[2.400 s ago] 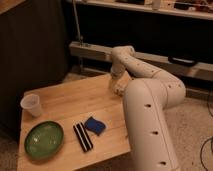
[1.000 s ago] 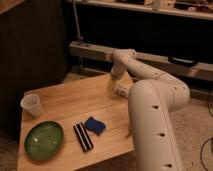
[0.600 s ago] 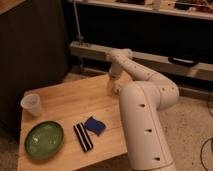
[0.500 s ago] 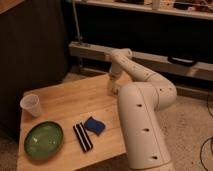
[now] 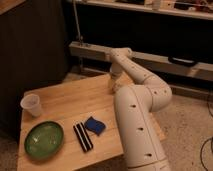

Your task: Stand the bottle upright

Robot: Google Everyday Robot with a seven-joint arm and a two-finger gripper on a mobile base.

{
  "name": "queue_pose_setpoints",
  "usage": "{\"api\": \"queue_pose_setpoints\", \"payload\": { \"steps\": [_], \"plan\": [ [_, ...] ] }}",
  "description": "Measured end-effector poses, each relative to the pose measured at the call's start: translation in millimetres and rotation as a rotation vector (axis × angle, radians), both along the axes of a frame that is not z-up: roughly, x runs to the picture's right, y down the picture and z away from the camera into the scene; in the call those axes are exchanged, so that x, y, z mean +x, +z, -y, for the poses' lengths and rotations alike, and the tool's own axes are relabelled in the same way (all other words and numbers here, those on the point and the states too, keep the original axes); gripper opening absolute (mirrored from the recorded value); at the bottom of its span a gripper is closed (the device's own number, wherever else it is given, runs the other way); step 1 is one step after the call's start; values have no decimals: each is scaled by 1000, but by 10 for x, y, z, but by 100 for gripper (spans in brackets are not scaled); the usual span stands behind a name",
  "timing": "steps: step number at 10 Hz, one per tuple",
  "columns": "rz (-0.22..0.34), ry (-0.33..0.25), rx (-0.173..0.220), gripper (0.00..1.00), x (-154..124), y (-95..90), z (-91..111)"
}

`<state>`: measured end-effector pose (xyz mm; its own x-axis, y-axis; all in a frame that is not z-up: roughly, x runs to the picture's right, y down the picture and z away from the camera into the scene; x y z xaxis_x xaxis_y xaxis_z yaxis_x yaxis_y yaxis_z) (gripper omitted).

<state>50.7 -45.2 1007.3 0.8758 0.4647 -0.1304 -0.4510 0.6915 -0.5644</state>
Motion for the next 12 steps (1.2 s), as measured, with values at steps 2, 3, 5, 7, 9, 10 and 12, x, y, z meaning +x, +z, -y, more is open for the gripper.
{"api": "queue_pose_setpoints", "payload": {
  "steps": [2, 3, 5, 7, 9, 10, 12],
  "plan": [
    [10, 5, -20, 55, -2, -12, -100],
    [17, 7, -24, 47, -23, -15, -132],
    [24, -1, -38, 25, -40, -19, -208],
    [31, -6, -45, 6, -42, -57, -193],
    [56, 30, -35, 5, -43, -201, -50],
    [99, 83, -8, 5, -41, -403, 137],
    [176, 136, 26, 5, -101, -780, 397]
  ]
}}
